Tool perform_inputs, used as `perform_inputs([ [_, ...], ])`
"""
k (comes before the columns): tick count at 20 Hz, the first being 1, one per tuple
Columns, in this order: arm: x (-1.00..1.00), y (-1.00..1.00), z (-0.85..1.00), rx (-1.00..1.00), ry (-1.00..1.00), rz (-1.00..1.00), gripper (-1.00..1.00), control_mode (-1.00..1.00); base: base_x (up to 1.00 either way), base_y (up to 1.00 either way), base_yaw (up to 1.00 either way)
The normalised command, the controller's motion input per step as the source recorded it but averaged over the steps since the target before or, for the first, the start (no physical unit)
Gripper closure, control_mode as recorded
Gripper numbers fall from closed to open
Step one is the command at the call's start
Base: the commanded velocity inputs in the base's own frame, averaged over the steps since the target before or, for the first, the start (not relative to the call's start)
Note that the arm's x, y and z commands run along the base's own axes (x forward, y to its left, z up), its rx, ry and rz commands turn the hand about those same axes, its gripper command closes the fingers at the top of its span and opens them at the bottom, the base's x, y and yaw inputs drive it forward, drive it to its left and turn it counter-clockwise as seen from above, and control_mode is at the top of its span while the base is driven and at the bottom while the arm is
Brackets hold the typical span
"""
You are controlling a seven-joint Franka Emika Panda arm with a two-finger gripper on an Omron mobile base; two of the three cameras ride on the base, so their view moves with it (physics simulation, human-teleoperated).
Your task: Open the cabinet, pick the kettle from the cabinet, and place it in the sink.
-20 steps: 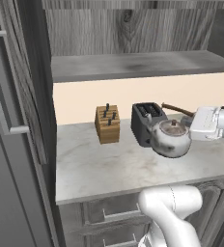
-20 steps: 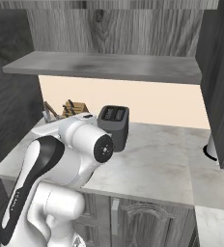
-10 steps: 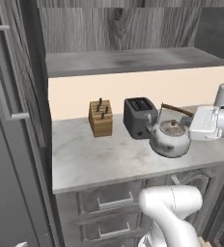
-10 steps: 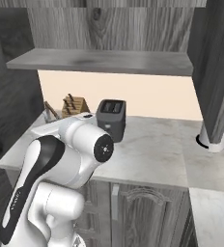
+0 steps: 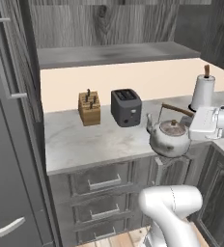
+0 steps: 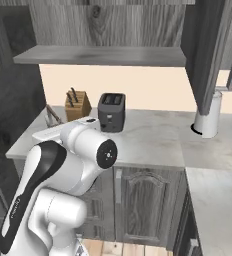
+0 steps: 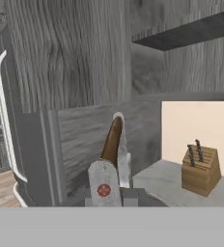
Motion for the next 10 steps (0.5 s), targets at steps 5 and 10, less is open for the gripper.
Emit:
perform_inputs([
  [5, 0.0, 0.0, 0.0, 0.0, 0.0, 0.0, 1.0, 1.0, -0.48, 0.0, -0.06],
  [10, 0.0, 0.0, 0.0, 0.0, 0.0, 0.0, 1.0, 1.0, -0.47, -0.02, -0.06],
])
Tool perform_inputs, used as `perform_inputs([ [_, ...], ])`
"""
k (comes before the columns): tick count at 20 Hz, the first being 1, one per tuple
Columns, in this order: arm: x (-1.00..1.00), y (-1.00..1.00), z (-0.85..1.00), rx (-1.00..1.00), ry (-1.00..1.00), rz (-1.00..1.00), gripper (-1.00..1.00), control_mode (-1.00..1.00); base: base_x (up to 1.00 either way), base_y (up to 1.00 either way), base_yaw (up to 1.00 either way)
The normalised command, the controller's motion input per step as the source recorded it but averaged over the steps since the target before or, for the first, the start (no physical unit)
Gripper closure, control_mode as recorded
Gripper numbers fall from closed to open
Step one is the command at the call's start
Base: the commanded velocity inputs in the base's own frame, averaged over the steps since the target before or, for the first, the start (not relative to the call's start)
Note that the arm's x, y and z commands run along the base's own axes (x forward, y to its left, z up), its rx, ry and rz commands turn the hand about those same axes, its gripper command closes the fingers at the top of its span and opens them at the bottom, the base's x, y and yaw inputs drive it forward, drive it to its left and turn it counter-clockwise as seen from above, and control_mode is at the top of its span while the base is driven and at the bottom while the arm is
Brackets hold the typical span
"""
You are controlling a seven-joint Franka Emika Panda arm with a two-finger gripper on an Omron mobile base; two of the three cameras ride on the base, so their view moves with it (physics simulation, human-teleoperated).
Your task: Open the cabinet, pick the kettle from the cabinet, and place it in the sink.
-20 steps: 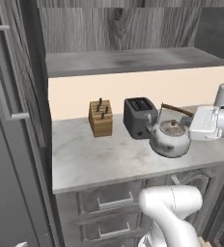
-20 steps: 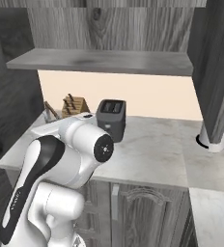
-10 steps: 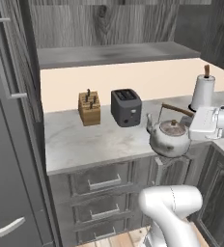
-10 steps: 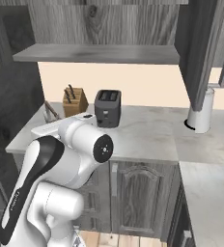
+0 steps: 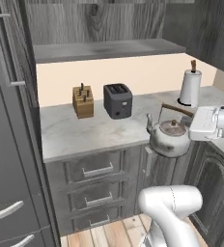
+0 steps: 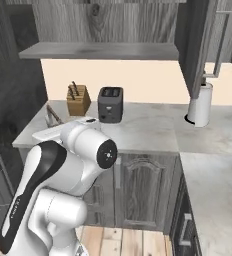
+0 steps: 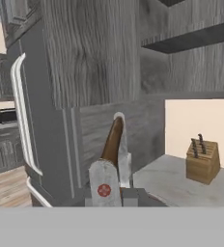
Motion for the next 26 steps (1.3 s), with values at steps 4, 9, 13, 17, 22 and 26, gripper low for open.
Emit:
perform_inputs([
  [4, 0.0, 0.0, 0.0, 0.0, 0.0, 0.0, 1.0, 1.0, -0.51, -0.08, -0.31],
  [9, 0.0, 0.0, 0.0, 0.0, 0.0, 0.0, 1.0, 1.0, -0.37, 0.0, -0.57],
  [13, 0.0, 0.0, 0.0, 0.0, 0.0, 0.0, 1.0, 1.0, -0.28, 0.0, -0.67],
  [17, 0.0, 0.0, 0.0, 0.0, 0.0, 0.0, 1.0, 1.0, -0.29, 0.0, -0.69],
  [22, 0.0, 0.0, 0.0, 0.0, 0.0, 0.0, 1.0, 1.0, -0.25, 0.0, -0.65],
  [26, 0.0, 0.0, 0.0, 0.0, 0.0, 0.0, 1.0, 1.0, -0.22, -0.03, -0.65],
])
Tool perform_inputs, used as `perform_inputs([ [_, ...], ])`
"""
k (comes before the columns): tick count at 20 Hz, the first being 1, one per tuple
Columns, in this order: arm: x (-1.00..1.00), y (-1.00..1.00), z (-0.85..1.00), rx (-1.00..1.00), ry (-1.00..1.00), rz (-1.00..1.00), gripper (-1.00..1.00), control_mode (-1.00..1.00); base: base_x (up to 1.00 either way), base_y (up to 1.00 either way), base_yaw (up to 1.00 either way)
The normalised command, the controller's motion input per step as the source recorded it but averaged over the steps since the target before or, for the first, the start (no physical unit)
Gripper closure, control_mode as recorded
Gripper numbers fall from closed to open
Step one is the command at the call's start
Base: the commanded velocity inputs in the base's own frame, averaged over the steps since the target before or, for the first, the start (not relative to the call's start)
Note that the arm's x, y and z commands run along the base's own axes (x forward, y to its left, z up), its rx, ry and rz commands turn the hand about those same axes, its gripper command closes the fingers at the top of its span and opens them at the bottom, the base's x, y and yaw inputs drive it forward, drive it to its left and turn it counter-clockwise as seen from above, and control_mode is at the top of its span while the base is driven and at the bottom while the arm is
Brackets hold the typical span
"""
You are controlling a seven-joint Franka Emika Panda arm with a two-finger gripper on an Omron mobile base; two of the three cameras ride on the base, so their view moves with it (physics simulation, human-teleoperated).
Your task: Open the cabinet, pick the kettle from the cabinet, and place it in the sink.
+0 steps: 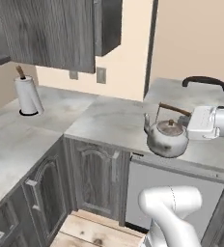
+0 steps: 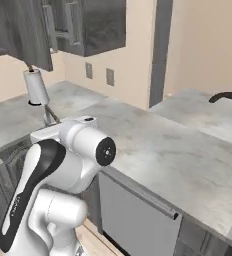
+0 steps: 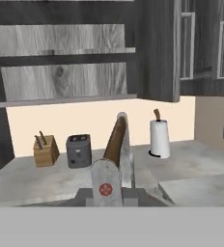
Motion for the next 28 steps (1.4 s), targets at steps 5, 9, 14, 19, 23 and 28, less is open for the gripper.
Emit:
perform_inputs([
  [5, 0.0, 0.0, 0.0, 0.0, 0.0, 0.0, 1.0, 1.0, -0.17, -0.13, -0.5],
  [9, 0.0, 0.0, 0.0, 0.0, 0.0, 0.0, 1.0, 1.0, -0.04, -0.3, -0.59],
  [14, 0.0, 0.0, 0.0, 0.0, 0.0, 0.0, 1.0, 1.0, -0.01, -0.43, -0.49],
  [19, 0.0, 0.0, 0.0, 0.0, 0.0, 0.0, 1.0, 1.0, 0.02, -0.51, -0.36],
  [23, 0.0, 0.0, 0.0, 0.0, 0.0, 0.0, 1.0, 1.0, 0.09, -0.54, -0.17],
  [28, 0.0, 0.0, 0.0, 0.0, 0.0, 0.0, 1.0, 1.0, 0.14, -0.59, -0.09],
])
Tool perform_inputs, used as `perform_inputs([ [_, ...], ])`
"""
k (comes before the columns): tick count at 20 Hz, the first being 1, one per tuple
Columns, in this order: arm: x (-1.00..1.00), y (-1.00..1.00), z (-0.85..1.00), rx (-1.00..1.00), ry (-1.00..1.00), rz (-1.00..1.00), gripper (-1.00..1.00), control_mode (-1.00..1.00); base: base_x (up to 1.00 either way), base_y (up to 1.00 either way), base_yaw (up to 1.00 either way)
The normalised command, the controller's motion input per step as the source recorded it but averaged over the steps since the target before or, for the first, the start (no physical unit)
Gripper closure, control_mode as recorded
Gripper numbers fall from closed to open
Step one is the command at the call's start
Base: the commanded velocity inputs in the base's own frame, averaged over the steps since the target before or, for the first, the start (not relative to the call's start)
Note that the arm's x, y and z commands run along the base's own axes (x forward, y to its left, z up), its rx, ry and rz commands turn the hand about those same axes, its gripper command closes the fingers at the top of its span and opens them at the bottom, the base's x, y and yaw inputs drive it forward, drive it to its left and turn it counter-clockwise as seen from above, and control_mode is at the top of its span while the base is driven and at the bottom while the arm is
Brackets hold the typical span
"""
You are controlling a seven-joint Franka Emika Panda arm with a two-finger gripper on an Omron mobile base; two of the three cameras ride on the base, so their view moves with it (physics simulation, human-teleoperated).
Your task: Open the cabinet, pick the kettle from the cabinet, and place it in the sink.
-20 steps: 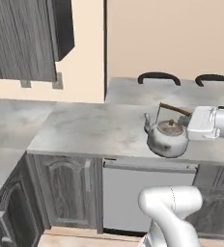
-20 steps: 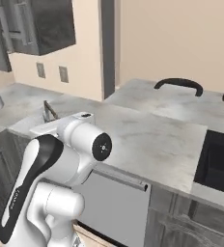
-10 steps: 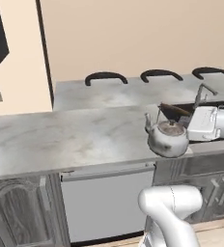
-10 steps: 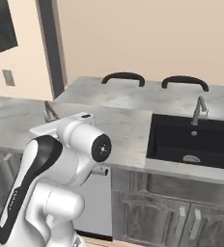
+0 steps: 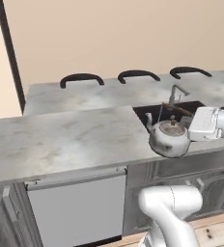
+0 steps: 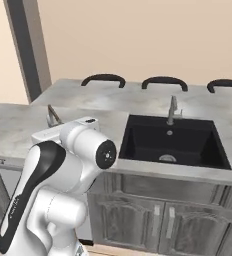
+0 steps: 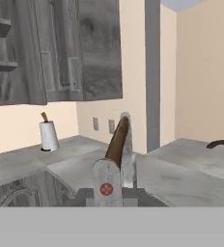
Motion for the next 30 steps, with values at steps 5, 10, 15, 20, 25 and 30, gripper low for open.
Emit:
perform_inputs([
  [5, 0.0, 0.0, 0.0, 0.0, 0.0, 0.0, 1.0, 1.0, 0.16, -0.64, 0.0],
  [10, 0.0, 0.0, 0.0, 0.0, 0.0, 0.0, 1.0, 1.0, 0.15, -0.67, 0.0],
  [15, 0.0, 0.0, 0.0, 0.0, 0.0, 0.0, 1.0, 1.0, 0.15, -0.64, 0.01],
  [20, 0.0, 0.0, 0.0, 0.0, 0.0, 0.0, 1.0, 1.0, 0.22, -0.56, 0.07],
  [25, 0.0, 0.0, 0.0, 0.0, 0.0, 0.0, 1.0, 1.0, 0.25, -0.47, 0.18],
  [30, 0.0, 0.0, 0.0, 0.0, 0.0, 0.0, 1.0, 1.0, 0.23, -0.48, 0.15],
])
